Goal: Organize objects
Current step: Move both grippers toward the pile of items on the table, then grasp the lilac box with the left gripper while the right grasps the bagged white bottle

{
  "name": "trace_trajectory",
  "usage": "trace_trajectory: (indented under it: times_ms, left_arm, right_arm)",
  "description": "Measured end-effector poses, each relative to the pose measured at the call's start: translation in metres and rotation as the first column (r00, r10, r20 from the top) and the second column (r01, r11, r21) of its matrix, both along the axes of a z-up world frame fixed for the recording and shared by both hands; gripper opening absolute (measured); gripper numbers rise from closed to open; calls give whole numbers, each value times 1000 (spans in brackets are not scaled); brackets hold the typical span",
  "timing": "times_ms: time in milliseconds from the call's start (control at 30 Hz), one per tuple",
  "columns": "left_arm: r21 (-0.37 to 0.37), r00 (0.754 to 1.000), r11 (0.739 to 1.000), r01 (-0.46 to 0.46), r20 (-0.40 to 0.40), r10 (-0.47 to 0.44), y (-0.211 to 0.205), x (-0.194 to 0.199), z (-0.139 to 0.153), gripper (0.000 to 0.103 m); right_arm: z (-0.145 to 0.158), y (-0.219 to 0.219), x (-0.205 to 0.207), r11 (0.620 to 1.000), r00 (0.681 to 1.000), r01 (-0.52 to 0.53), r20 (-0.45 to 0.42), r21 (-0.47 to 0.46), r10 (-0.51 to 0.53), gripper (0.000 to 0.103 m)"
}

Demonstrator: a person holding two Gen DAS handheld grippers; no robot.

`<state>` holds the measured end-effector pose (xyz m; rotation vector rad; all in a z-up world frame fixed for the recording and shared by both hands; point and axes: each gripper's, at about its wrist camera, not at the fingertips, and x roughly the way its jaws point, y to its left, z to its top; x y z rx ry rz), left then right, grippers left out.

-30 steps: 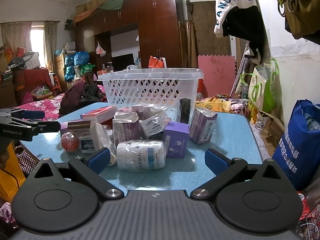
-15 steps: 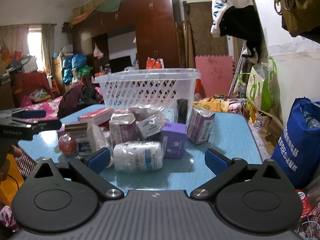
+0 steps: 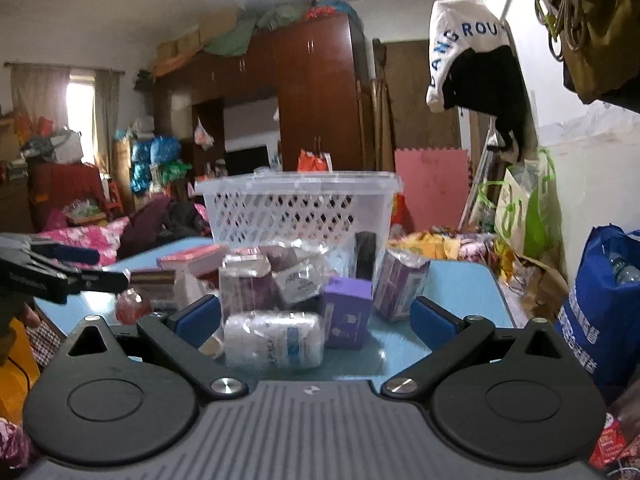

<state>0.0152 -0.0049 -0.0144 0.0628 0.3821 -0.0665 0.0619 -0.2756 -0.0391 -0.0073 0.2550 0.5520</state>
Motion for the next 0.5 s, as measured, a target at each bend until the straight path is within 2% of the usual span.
trace_trajectory:
  times_ms: [167, 300, 400, 500]
  left_arm:
    - [0, 1000, 1000, 16, -4, -16, 0, 0, -1, 103]
    - [38, 1000, 999, -13, 2, 13, 9, -1, -4, 101]
    - [-8, 999, 999, -33, 29, 34, 30, -7, -4, 101]
    - [-42, 999, 999, -14, 39, 15, 47, -9, -5, 101]
  right_arm:
    - [-5, 4, 0, 1000, 1000, -12, -13, -15, 12, 103]
    - [-5, 6, 0, 999, 999, -29, -24, -19, 28, 103]
    - [-10, 11, 0, 998, 1000, -14, -11, -65, 13, 103]
    - [-15, 12, 3, 997, 999, -33, -26, -63, 31, 103]
